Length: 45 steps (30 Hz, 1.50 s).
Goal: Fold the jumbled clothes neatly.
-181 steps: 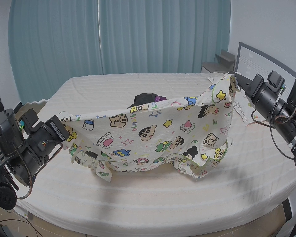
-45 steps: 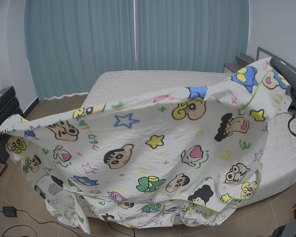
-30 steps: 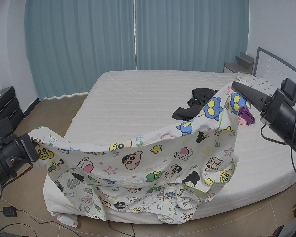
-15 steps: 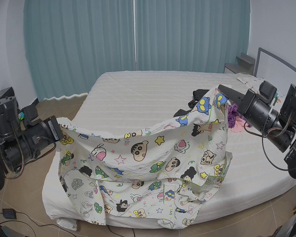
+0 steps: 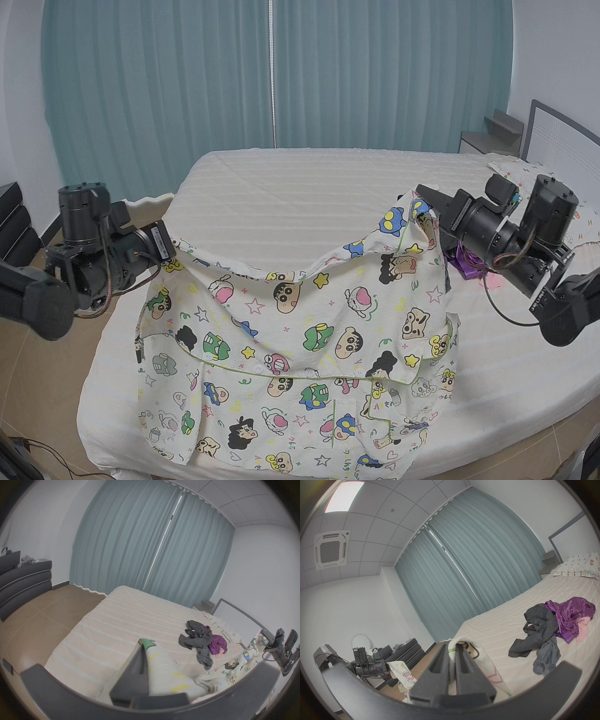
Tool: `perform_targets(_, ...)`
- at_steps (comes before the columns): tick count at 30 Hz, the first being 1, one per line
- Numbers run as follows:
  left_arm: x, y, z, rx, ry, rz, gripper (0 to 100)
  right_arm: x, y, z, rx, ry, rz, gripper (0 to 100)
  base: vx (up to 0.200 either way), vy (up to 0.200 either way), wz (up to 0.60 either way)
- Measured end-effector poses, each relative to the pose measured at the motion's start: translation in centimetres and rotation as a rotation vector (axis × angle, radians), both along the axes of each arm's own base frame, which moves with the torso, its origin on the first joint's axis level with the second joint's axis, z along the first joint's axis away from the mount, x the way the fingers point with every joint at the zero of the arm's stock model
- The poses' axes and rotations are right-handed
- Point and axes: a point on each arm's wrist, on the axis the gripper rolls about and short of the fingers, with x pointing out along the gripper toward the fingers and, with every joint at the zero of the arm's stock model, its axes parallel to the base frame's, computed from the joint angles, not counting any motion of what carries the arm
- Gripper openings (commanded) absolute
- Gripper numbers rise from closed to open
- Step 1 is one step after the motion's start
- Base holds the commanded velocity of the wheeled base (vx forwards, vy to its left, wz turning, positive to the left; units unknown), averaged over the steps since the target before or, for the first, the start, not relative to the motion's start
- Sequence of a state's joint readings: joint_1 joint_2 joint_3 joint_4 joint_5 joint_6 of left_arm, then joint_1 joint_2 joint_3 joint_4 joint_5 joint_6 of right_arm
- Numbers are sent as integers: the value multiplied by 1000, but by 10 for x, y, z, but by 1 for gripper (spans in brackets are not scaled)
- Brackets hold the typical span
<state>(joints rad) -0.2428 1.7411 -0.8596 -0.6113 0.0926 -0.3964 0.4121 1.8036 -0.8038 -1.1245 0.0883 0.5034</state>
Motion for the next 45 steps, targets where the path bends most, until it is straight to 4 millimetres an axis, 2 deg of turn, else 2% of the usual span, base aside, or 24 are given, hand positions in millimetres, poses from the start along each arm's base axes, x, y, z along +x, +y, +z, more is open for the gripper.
perform_targets(5,40,-6,-27,26,43,57,0,28,8,-19,-3,24,-41,0,40,0,0)
perform_targets(12,99,-16,-78,61,73,145,0,73,21,-53,-10,55,-87,0,0,0,0)
perform_targets(21,149,-17,-127,75,89,194,0,119,34,-97,-27,104,-148,0,0,0,0)
perform_targets(28,175,-12,-153,84,124,220,0,143,37,-125,-41,142,-211,0,0,0,0)
perform_targets(29,179,-11,-156,85,127,224,100,145,37,-130,-44,148,-217,0,0,0,0)
perform_targets(30,183,-10,-158,87,130,229,100,148,38,-134,-46,154,-222,0,0,0,0)
perform_targets(31,186,-9,-160,87,132,234,100,151,38,-138,-50,162,-227,100,0,0,0)
perform_targets(39,216,0,-177,98,121,306,100,167,43,-162,-69,203,-252,100,0,0,0)
perform_targets(45,231,16,-191,106,119,367,100,185,37,-169,-32,188,-359,100,0,0,0)
